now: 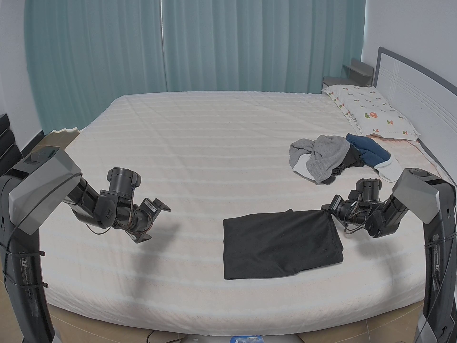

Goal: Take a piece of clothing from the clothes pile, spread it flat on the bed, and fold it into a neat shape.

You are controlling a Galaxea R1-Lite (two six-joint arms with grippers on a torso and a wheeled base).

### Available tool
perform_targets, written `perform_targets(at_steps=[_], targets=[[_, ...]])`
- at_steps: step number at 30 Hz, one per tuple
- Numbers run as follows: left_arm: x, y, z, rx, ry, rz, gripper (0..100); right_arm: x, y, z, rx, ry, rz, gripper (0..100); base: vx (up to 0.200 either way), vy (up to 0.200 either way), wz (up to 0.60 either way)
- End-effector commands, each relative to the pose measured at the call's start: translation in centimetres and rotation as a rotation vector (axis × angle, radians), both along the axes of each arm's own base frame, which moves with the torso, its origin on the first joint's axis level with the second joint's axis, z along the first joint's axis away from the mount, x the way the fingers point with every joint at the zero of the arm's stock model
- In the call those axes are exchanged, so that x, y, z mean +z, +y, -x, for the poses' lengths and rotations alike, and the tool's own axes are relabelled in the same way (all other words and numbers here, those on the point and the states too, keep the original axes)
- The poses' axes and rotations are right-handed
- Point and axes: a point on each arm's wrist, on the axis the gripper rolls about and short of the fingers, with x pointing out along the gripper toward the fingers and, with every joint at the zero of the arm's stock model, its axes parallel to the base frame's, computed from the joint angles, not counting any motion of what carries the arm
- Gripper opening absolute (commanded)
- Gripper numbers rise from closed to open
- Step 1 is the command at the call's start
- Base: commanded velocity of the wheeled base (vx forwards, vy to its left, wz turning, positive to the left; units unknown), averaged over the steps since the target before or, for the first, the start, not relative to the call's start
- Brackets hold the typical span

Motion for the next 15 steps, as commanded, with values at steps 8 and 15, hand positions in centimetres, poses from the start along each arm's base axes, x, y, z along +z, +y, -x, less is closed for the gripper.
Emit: perform_targets(at_steps=[8, 15], targets=[[0.0, 0.0, 0.0, 0.0, -0.001, 0.001, 100, -0.4, -0.3, -0.2, -0.012, 0.006, -0.015, 100, 0.0, 0.0, 0.0], [0.0, 0.0, 0.0, 0.0, 0.0, 0.0, 100, 2.3, -1.8, 2.7, -0.028, -0.02, -0.049, 100, 0.0, 0.0, 0.0]])
